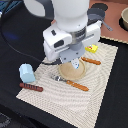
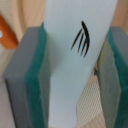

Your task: Interact with the objects in diverse but meaningful ways.

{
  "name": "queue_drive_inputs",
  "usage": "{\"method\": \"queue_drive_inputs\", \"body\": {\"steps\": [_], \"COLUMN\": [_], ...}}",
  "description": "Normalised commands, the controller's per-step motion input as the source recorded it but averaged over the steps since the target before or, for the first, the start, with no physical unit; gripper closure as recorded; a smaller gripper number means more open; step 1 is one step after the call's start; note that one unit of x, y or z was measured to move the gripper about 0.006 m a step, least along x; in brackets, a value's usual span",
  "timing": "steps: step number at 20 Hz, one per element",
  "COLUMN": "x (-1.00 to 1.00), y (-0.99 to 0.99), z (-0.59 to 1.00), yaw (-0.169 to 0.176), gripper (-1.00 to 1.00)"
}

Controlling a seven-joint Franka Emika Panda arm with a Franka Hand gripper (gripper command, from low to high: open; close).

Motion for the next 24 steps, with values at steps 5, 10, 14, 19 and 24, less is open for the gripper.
{"method": "queue_drive_inputs", "body": {"steps": [5,10,14,19,24], "x": [0.19,0.21,0.16,0.07,0.01], "y": [0.02,0.03,0.02,-0.01,-0.02], "z": [-0.22,-0.12,-0.1,0.2,0.79], "yaw": [0.003,0.011,0.014,0.037,0.102], "gripper": [1.0,-1.0,-1.0,-1.0,-1.0]}}
